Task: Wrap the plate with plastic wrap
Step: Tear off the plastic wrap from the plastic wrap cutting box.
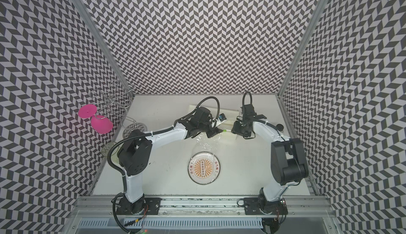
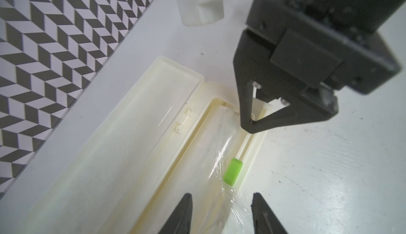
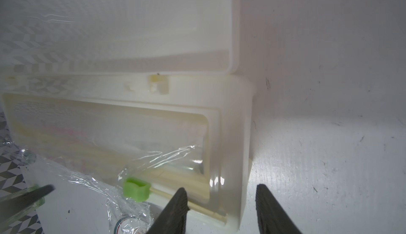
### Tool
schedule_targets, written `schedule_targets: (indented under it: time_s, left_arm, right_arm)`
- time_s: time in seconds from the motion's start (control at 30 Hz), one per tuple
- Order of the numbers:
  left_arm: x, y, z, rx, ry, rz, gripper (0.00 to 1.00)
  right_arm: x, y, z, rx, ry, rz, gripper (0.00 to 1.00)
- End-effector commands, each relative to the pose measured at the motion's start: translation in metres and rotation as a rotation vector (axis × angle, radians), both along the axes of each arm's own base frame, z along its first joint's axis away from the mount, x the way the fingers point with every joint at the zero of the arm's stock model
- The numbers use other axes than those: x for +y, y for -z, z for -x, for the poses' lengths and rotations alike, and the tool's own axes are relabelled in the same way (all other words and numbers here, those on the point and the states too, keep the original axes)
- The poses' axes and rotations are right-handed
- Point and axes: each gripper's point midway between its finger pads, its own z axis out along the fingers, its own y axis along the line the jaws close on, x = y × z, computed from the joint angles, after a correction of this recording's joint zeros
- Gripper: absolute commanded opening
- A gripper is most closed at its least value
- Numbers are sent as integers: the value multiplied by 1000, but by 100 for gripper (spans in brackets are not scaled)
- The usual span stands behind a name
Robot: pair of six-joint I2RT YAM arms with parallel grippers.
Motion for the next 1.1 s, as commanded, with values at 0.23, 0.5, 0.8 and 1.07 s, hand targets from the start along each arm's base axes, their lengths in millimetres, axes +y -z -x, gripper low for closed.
schedule_targets:
  time_s: [0.23, 0.5, 0.8, 1.07]
  left_arm:
    - [-30, 4, -1, -144, 189, -52, 40]
    - [-35, 19, 11, -111, 274, -80, 32]
    - [-34, 38, 12, -66, 292, -119, 8]
    - [-31, 45, 15, -49, 302, -138, 5]
  right_arm:
    - [-12, 23, 3, 32, 1, 32, 48]
    - [-16, 23, 2, 31, 4, 26, 47]
    - [-13, 24, 2, 35, -1, 15, 46]
    - [-1, 23, 1, 41, -19, -33, 47]
